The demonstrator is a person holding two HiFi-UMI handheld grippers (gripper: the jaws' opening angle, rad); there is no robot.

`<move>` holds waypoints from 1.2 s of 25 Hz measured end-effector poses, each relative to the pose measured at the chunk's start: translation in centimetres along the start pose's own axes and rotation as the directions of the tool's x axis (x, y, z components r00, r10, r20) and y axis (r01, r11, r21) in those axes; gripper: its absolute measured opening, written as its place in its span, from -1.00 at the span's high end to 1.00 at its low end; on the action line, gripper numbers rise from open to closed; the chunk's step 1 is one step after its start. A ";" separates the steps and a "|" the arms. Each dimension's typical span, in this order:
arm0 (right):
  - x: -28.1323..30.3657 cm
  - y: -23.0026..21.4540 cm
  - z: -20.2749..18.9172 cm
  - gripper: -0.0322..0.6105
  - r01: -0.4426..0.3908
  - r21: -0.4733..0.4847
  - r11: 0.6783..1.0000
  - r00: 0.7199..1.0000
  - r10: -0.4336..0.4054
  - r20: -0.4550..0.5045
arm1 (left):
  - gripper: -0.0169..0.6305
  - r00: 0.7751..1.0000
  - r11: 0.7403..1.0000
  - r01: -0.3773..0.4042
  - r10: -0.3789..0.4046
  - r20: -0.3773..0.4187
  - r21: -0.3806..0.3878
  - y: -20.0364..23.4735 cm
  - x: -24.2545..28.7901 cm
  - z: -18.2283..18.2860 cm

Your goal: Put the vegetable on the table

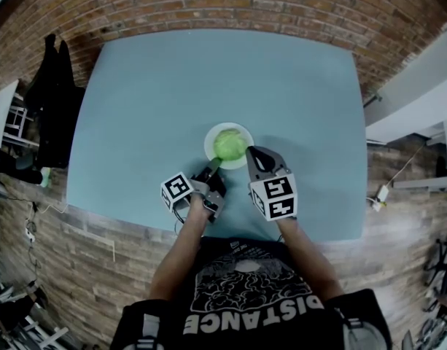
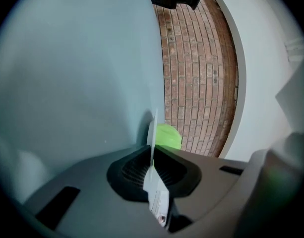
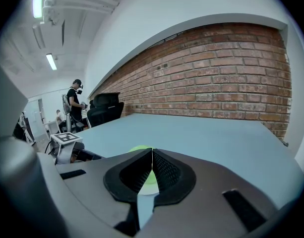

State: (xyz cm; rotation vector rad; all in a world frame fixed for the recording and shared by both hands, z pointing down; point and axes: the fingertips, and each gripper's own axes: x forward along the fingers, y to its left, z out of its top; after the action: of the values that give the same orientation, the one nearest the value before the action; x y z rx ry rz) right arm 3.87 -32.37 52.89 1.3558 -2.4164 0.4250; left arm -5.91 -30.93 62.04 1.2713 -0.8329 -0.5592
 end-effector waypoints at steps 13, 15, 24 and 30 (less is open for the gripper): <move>0.7 0.4 -0.5 0.87 -0.007 -0.003 1.000 1.000 0.007 -0.010 | 0.87 0.990 0.985 -0.142 0.144 -0.006 0.103 0.6 0.3 0.9; 0.7 0.5 -0.5 0.87 -0.008 -0.004 1.000 1.000 0.008 -0.012 | 0.86 0.987 0.981 -0.162 0.163 -0.003 0.109 0.6 0.3 1.0; 0.8 0.7 -0.8 0.87 -0.015 -0.007 1.000 1.000 0.015 -0.012 | 0.86 0.940 0.914 -0.339 0.340 0.034 0.222 1.3 0.3 1.8; 0.7 0.6 -0.9 0.87 -0.018 0.004 1.000 1.000 0.018 -0.019 | 0.85 0.910 0.864 -0.409 0.412 0.054 0.293 1.5 0.1 2.1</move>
State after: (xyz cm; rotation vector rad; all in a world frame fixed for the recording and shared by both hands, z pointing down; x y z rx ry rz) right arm 3.16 -32.24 53.92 1.3265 -2.4155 0.4459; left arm -7.63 -31.92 63.63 1.3141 -1.1761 -0.0819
